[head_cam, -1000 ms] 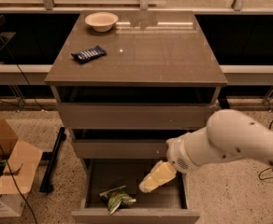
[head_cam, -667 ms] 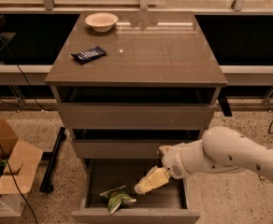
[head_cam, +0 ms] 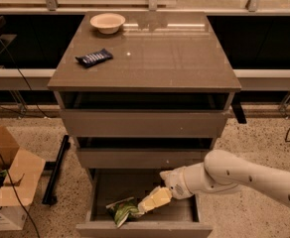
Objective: Pick green jalapeno chip bag from bottom drawer and place on counter
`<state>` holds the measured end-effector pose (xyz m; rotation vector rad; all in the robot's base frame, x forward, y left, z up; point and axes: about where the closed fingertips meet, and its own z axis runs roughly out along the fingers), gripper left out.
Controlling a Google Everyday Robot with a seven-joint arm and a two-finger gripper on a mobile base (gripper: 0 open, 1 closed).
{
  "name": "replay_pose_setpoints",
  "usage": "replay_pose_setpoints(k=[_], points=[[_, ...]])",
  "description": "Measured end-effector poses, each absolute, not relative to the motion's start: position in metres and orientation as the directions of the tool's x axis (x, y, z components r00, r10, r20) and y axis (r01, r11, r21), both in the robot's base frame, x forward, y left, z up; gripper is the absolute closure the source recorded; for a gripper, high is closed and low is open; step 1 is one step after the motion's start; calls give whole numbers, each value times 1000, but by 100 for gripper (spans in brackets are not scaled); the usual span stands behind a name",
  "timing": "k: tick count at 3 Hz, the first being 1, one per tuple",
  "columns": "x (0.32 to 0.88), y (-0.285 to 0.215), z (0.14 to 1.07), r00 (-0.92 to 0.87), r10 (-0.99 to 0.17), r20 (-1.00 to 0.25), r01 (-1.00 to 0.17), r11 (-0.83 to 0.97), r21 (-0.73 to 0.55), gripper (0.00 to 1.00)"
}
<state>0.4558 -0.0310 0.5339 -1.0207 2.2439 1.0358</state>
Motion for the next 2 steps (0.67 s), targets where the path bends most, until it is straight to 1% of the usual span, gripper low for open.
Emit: replay_pose_setpoints(k=[1, 2], points=[[458, -18, 519, -640, -428, -638, -761, 463, 453, 0], [466, 2, 479, -668, -419, -615, -737, 489, 467, 0]])
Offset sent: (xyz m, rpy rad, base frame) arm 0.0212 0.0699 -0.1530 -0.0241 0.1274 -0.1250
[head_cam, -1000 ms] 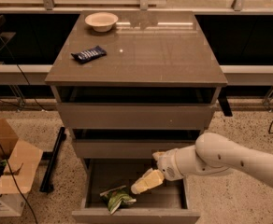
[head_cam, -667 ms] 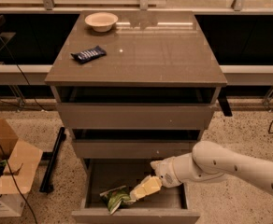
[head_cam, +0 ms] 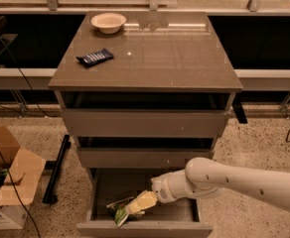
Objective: Pick green jalapeno chip bag from bottom drawer and place on counter
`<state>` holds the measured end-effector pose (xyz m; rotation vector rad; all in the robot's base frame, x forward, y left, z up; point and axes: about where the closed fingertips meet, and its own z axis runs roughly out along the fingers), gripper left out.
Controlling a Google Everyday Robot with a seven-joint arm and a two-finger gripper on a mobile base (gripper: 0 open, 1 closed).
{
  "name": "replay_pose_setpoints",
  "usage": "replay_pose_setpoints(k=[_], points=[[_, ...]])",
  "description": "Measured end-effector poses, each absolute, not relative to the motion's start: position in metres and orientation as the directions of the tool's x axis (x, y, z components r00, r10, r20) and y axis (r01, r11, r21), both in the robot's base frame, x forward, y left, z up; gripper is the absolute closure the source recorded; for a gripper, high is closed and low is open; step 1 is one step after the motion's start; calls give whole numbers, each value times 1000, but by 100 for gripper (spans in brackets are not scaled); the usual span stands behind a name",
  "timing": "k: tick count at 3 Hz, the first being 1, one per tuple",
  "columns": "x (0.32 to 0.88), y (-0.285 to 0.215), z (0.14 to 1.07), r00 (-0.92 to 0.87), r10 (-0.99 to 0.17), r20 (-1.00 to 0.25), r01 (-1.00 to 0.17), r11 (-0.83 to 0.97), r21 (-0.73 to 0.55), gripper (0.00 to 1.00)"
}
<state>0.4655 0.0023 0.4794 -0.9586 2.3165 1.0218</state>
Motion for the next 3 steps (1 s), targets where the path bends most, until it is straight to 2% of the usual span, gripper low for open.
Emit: replay_pose_setpoints(k=[3], points=[[481, 31, 297, -805, -324, -497, -586, 570, 576, 0]])
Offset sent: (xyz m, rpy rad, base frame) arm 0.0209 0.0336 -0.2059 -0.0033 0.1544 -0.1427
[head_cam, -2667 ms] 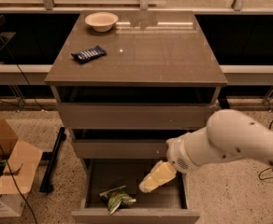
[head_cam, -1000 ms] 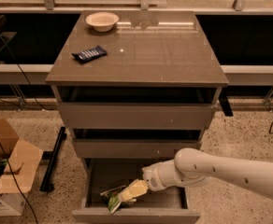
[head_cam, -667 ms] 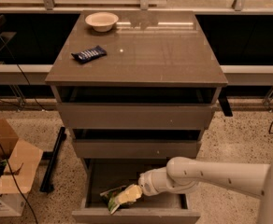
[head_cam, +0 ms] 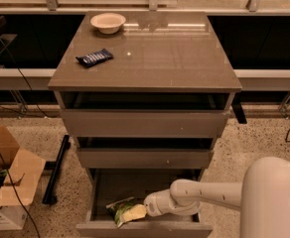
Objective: Pick green jalapeno chip bag from bottom drawer and place on counter
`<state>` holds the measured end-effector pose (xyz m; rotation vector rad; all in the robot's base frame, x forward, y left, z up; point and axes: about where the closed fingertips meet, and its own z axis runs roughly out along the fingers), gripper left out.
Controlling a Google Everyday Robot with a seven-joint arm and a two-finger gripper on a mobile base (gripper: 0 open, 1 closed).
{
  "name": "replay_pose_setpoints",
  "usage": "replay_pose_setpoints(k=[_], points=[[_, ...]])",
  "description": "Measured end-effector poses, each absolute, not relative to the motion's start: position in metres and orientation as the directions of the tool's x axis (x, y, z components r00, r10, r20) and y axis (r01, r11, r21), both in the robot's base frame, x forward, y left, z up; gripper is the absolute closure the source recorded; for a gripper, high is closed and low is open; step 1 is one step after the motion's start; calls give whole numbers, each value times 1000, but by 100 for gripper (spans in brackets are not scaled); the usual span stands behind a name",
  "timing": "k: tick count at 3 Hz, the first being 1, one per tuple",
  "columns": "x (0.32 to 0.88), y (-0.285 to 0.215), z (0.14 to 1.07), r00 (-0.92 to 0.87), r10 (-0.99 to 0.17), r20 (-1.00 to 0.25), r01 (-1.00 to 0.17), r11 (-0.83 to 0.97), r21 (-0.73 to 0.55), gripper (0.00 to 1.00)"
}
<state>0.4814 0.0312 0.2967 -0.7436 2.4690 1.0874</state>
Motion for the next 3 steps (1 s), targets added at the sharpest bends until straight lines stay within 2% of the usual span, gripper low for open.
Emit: replay_pose_setpoints(k=[2, 3], points=[[493, 51, 219, -864, -293, -410, -502, 576, 645, 0], [498, 65, 201, -876, -295, -381, -482, 563, 672, 15]])
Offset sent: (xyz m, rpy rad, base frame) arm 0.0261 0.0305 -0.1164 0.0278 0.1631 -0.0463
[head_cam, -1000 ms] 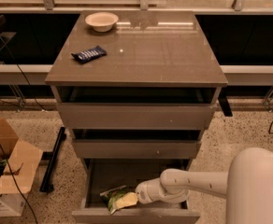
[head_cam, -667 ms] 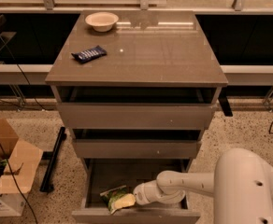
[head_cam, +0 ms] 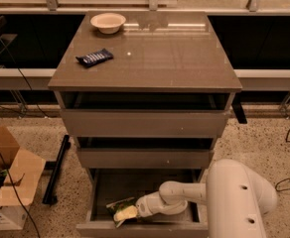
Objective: Pick green jalapeno chip bag from bottom drawer and place on counter
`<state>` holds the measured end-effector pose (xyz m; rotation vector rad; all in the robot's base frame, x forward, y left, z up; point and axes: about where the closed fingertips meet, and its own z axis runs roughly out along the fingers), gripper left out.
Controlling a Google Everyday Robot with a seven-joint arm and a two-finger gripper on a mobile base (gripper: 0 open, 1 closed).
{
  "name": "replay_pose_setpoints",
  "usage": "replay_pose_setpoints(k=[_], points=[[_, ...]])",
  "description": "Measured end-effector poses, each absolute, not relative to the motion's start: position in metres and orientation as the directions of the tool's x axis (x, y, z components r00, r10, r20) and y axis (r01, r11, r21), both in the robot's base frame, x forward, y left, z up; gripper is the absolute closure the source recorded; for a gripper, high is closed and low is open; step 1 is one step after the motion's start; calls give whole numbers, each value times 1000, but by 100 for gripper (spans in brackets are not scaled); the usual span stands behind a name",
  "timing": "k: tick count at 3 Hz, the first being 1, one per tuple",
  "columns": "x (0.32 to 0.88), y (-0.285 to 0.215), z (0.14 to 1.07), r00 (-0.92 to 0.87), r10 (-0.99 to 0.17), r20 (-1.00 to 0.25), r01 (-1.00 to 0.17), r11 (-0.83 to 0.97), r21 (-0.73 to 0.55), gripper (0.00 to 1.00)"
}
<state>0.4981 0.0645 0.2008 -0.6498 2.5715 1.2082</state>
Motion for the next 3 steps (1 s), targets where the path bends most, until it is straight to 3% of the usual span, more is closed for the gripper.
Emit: replay_pose_setpoints(k=[3], points=[[501, 66, 225, -863, -273, -426, -504, 542, 673, 84]])
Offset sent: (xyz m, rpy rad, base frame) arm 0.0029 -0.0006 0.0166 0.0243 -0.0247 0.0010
